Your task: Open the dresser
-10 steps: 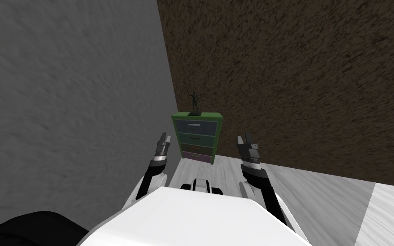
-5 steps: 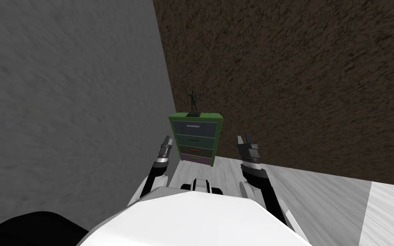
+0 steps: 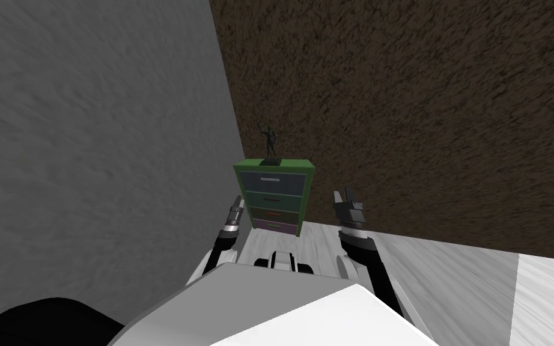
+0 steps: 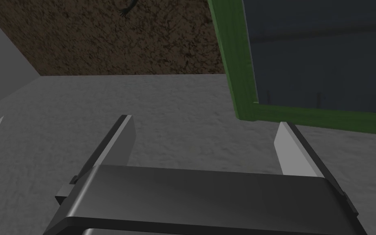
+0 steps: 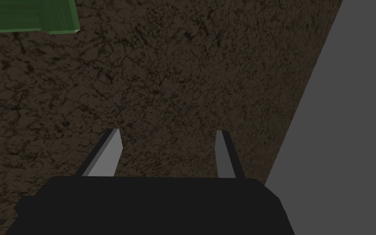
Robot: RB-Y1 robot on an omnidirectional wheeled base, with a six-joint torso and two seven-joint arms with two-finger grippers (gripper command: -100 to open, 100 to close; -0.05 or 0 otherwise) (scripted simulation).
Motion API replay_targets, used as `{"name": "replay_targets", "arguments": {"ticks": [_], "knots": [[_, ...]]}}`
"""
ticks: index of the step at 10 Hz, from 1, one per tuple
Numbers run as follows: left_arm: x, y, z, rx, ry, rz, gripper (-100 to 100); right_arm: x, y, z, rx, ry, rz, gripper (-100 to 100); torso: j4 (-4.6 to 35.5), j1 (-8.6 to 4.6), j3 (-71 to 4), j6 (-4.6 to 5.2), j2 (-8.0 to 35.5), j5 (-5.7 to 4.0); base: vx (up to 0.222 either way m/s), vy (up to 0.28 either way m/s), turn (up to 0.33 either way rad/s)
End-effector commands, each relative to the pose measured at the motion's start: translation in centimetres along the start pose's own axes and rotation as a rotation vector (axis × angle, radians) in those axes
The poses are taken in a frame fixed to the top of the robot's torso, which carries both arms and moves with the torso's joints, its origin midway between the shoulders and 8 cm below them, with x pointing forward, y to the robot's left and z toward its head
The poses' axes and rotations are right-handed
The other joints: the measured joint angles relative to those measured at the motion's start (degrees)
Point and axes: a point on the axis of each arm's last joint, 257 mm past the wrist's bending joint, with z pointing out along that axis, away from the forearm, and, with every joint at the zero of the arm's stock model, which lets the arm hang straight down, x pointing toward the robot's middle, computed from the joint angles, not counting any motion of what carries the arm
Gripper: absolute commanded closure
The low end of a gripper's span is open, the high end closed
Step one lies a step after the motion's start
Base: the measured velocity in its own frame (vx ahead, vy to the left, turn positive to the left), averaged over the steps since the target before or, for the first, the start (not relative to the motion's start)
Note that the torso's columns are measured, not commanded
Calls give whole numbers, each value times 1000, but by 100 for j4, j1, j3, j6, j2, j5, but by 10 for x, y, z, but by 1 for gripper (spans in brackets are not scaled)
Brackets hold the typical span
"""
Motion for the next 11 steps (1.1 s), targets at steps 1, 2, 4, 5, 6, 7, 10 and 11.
{"name": "replay_targets", "arguments": {"ticks": [1,2,4,5,6,7,10,11], "knots": [[7,23,-11,-33,19,4,-100,0,0,0,0,0,0,0,-3,5,-6,0,-9,1,82,20,-46],[10,31,-14,-43,25,5,-100,0,0,0,0,0,0,0,-5,6,-10,-1,-16,2,110,16,-44],[14,47,-22,-73,34,6,-100,0,0,0,0,0,0,0,-4,0,-8,-1,-10,0,70,5,-25],[17,56,-27,-86,41,7,-100,0,0,0,0,0,0,0,-1,0,-1,0,-1,0,86,17,-51],[17,58,-28,-91,41,7,-100,0,0,0,0,0,0,0,-2,6,-5,0,-8,1,65,6,-20],[21,68,-34,-108,48,6,-100,0,0,0,0,0,0,0,-2,2,-4,-1,-5,1,58,-1,-29],[28,89,-46,-143,61,4,-100,0,0,0,0,0,0,0,-3,4,-7,-1,-9,1,67,8,-35],[32,99,-53,-163,67,2,-100,0,0,0,0,0,0,0,-3,6,-5,0,-8,2,89,24,-53]]}}
